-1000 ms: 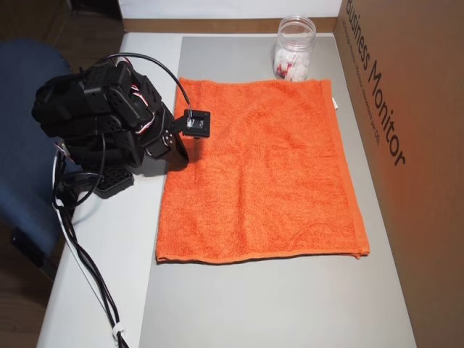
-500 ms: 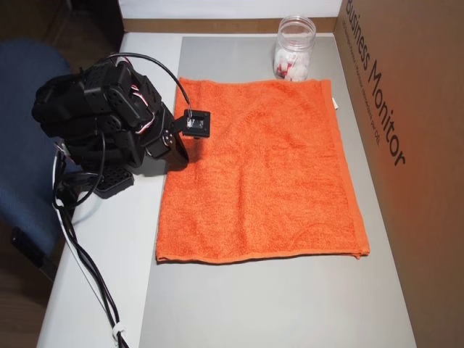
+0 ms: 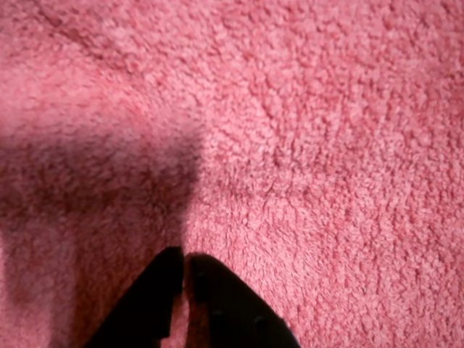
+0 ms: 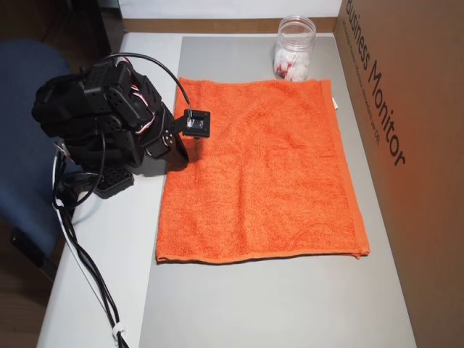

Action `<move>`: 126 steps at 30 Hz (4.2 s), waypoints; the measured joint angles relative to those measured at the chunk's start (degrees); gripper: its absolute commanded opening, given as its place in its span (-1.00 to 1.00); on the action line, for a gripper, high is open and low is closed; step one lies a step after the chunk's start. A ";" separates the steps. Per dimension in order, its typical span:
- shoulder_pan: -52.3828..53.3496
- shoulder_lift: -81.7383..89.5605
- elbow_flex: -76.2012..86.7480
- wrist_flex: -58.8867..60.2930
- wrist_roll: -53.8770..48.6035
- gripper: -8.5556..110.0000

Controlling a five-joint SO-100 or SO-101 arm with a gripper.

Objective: Fold the blanket.

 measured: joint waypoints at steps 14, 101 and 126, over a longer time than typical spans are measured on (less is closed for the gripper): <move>0.00 0.00 -0.79 -3.34 0.09 -0.85; -52.91 -33.84 -41.66 -3.25 -11.16 -0.41; -65.65 -40.96 -30.59 -14.33 -1.93 -0.39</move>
